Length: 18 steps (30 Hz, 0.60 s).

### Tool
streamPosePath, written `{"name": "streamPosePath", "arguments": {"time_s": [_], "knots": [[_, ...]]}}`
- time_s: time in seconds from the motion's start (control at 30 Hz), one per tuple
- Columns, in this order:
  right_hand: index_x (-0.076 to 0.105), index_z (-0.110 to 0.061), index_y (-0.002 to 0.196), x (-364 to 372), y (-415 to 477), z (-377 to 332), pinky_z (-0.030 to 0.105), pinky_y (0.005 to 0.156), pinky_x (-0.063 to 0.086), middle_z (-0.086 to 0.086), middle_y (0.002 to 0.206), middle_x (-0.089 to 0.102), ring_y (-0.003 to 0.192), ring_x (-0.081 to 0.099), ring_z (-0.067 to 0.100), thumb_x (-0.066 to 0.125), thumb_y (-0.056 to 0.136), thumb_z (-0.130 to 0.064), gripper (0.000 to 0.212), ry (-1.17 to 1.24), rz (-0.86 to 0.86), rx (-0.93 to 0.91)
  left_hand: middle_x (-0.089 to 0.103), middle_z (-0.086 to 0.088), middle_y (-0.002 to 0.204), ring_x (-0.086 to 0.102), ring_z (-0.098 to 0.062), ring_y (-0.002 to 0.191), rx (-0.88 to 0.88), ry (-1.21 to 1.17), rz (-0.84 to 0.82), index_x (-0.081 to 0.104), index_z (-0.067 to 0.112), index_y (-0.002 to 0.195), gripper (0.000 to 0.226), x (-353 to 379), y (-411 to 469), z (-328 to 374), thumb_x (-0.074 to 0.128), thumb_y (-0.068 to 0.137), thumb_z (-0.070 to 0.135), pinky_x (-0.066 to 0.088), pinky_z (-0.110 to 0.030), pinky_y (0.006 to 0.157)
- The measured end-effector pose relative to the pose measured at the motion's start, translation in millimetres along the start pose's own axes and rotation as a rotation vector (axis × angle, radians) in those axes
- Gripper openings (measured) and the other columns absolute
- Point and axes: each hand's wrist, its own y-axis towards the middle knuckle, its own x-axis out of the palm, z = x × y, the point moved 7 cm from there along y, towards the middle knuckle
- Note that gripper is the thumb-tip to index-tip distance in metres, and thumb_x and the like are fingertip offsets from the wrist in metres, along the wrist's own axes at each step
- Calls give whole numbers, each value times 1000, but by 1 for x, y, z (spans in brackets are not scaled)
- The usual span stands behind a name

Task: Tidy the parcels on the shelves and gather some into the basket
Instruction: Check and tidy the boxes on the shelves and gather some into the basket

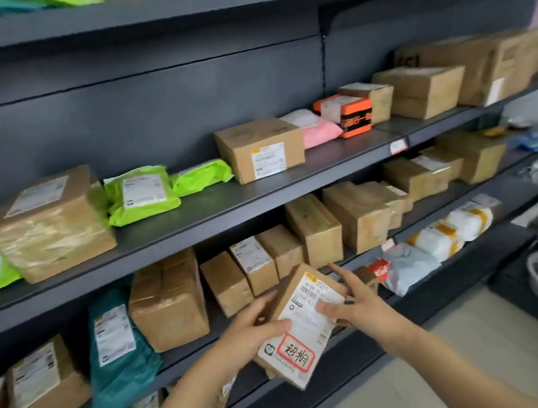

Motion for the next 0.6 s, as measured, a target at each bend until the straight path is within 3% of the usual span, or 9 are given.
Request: {"name": "streamPosePath", "arguments": {"time_s": [0.13,0.3,0.43,0.6], "knots": [[42,-19,133,-81,-24,7,39,86,56,4,108,70,98,68,19,82,71,-16,74,54,86,38,64,11,116,67,-7,96,69,139,-143,47,47,118,48,66,37,37,71,83,23,56,-30,82],[48,-15,124,-178,-52,19,30,72,58,8,115,66,92,71,20,74,79,-4,53,259,377,20,60,7,121,64,-11,103,89,15,-194,43,36,127,54,142,91,63,71,81,27,54,-33,88],[50,-14,117,-254,-73,31,32,76,58,7,108,70,92,71,21,70,82,-5,41,307,572,12,69,2,112,66,-16,102,18,-118,-349,47,34,124,48,211,143,71,67,81,31,50,-42,95],[49,-15,120,-342,-96,34,40,85,56,6,108,71,96,70,23,69,83,-7,42,304,770,15,71,0,109,65,-17,106,24,-45,-577,49,24,126,54,304,208,102,70,77,33,48,-45,98]]}}
